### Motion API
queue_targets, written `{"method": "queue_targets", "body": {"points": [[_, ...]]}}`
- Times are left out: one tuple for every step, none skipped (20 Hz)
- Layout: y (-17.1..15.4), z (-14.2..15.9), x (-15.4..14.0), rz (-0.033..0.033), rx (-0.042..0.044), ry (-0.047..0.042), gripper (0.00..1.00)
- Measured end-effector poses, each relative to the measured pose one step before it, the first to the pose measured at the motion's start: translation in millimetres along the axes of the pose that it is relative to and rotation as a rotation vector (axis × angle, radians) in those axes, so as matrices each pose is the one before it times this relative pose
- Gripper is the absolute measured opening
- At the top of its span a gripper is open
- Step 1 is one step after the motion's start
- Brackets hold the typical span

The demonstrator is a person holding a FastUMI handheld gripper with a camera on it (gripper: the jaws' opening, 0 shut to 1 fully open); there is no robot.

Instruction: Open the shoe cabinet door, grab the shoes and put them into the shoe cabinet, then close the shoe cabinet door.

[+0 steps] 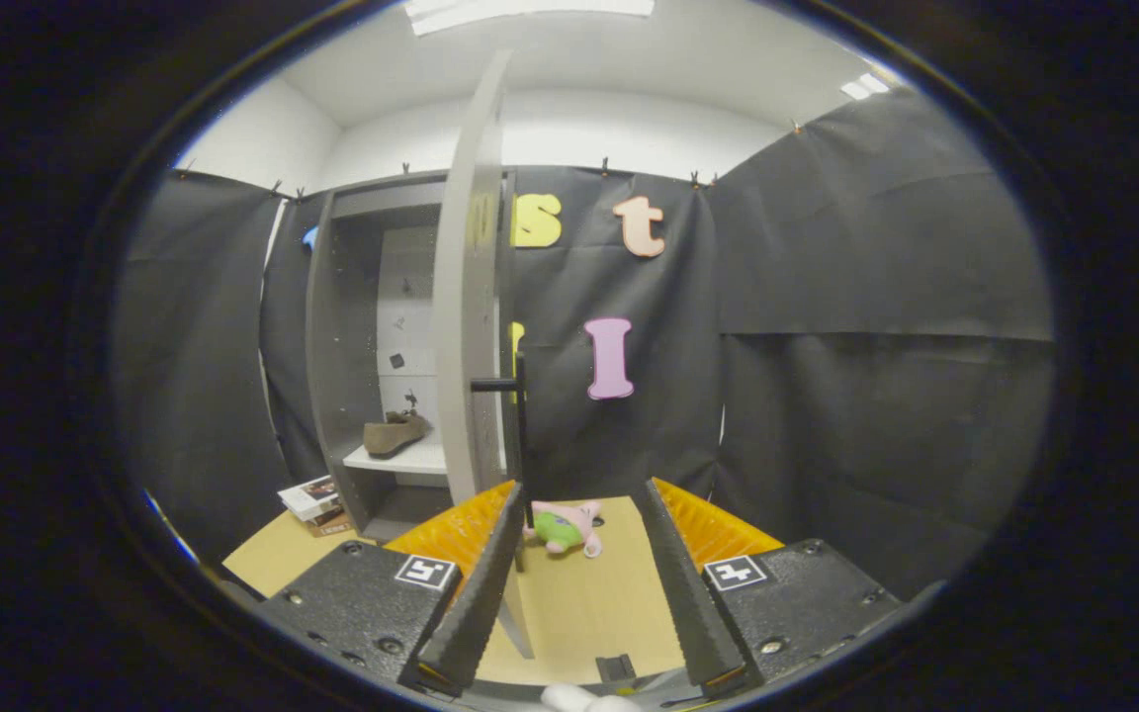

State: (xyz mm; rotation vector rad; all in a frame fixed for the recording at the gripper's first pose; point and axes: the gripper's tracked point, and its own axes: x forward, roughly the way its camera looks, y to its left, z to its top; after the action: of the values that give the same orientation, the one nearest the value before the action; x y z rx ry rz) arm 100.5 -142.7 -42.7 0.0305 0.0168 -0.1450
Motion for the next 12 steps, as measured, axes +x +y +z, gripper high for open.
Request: {"method": "queue_targets", "body": {"points": [[6.55,-3.21,-9.24,-0.00226,-0.00238,-0.00518,0.78],[5.06,-3.61,-6.71,-0.00301,0.00166,-0.00463,0.78],[8.89,-5.91,-6.48,-0.00225,0.00492,0.00113,0.78],[10.22,-9.12,-5.68,-0.001,0.00499,0.00871,0.78],[10.63,-11.74,-4.44,0.00488,-0.00167,0.01213,0.8],[14.06,-13.5,-3.33,0.00742,-0.00353,0.01773,0.92],[8.51,-13.73,-1.19,-0.00335,0.0001,0.01816,1.0],[11.16,-14.84,-0.35,0.00209,0.01071,0.02366,1.0],[13.45,-13.61,0.45,0.0018,0.01783,0.02034,1.0],[11.28,-15.13,4.08,0.00144,0.00033,0.02319,1.0],[12.26,-17.58,5.74,0.00314,-0.00919,0.01978,1.0],[12.63,-20.03,6.44,0.00878,-0.02159,0.03349,1.0]]}}
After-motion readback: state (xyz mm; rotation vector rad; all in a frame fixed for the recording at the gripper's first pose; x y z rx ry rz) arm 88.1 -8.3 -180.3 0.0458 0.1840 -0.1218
